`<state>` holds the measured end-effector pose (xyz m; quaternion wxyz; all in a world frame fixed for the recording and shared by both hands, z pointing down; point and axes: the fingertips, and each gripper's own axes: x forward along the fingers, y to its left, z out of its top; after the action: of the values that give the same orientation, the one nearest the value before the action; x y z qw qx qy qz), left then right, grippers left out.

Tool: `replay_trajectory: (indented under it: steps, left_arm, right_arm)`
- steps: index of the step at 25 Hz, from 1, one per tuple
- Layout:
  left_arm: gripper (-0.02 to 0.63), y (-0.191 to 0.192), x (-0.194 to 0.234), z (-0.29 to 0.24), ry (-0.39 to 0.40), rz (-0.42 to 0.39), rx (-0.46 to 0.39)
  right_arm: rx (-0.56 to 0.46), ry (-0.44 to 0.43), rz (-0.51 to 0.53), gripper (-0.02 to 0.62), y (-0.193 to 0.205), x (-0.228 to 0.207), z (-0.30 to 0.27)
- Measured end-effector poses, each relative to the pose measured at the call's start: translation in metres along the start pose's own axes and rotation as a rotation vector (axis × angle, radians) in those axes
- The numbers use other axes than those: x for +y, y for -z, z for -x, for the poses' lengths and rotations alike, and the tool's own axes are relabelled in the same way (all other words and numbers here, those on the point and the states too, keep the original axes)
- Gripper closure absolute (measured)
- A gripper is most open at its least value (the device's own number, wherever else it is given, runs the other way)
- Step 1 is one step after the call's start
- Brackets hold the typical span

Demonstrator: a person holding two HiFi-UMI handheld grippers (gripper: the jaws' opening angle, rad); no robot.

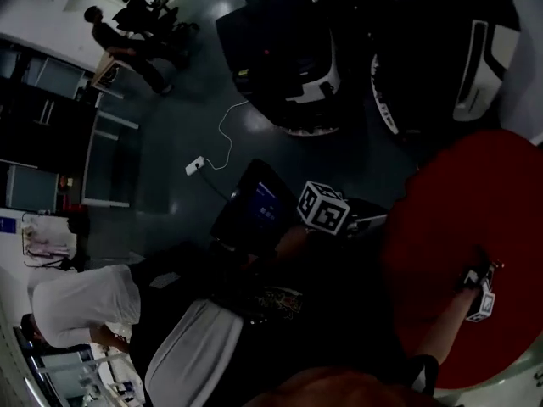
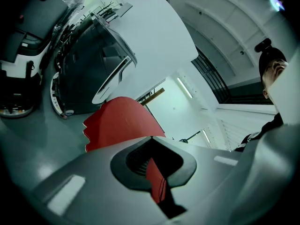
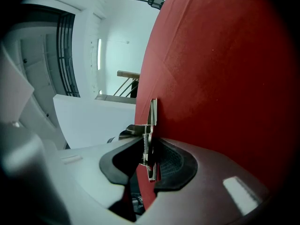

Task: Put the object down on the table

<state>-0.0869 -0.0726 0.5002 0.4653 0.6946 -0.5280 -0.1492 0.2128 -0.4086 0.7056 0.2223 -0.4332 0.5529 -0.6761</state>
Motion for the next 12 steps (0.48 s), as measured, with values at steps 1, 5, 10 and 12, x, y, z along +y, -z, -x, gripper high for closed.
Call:
replay_trajectory:
  steps: [1,5,10,12]
  left_arm:
    - [0.594,-0.002,0.008,0.006,-0.016,-0.005,-0.012]
    - [0.595,-0.005,0.03,0.019,-0.053,0.001,-0.054]
    - [0.595,-0.003,0.033,0.025,-0.03,0.01,-0.071]
    - [0.595,-0.005,0.032,0.03,-0.011,0.01,-0.069]
  right_arm:
    - [0.011,-0.009,-0.012,0.506,0.006,-0.007,-0.011]
    - [0.033,-0.011,-0.026,0.492,0.015,-0.023,-0.042]
    - [0.015,0.047,0.034,0.431,0.007,-0.036,-0.037]
    - [0.027,0.079,0.06,0.416,0.015,-0.041,-0.028]
